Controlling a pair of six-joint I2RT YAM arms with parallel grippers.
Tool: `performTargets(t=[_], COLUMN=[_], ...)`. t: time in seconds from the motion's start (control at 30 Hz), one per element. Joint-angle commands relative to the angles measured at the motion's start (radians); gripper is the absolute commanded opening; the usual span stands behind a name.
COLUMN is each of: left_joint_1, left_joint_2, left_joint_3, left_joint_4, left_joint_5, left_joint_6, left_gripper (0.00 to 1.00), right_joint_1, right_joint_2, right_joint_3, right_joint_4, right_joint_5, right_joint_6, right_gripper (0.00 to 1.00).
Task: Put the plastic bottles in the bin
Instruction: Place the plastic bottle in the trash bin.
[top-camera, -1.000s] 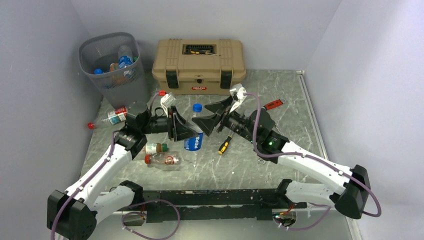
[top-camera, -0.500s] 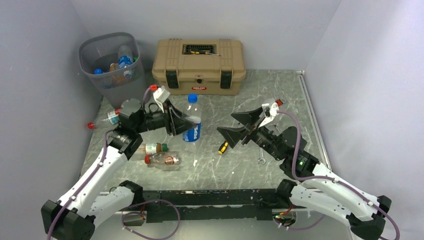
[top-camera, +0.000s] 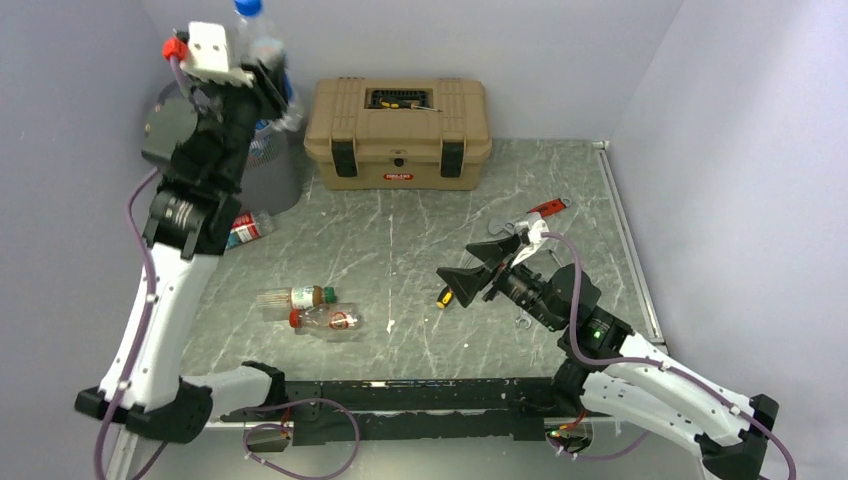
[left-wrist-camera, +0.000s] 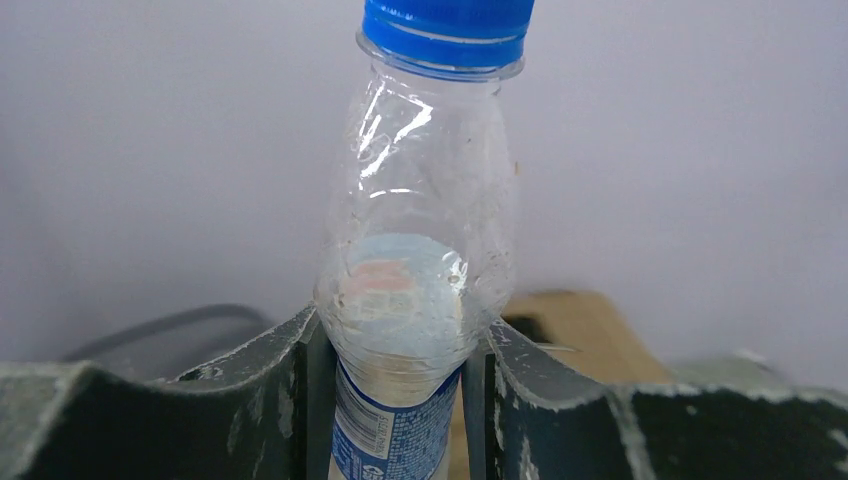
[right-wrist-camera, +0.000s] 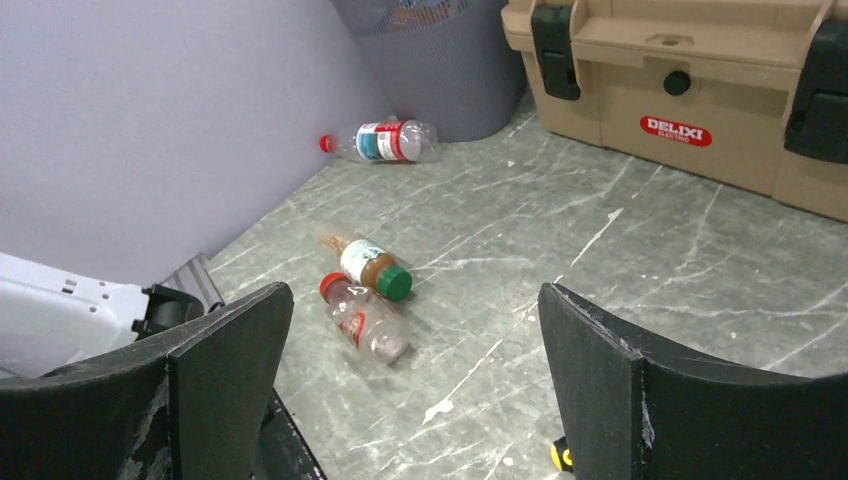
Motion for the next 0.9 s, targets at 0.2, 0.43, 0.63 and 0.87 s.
performTargets(t=[0.2,0.43,0.63,0.87], left_joint_1=[0.489,0.572,0.597,0.631], left_joint_2=[0.261,0.379,0.533,0.647], left_joint_3=[0.092,-0.043,0.026,0.044], left_joint_4=[0.233,0.578,0.575,0.534], left_joint_5=[-0.092,-0.042,-0.038,-0.062], left_joint_6=[-0.188,-0.291,-0.335,-0.449], left_gripper=[0.0,0.0,0.0,0.0], right_joint_1=[0.004,0.004,0.003,0.004], right_joint_2=[-0.152,-0.235,-0.266,-0.28], right_joint_3=[-0.083,-0.164,-0.209,-0.226], right_joint_4=[-0.08,-0.074,-0.065,-0.071], right_joint_5=[0.022,0.008,0.004,-0.001], right_joint_6=[0.03,0.055,0.073,0.076], right_gripper=[0.96,0.96,0.96,0.97])
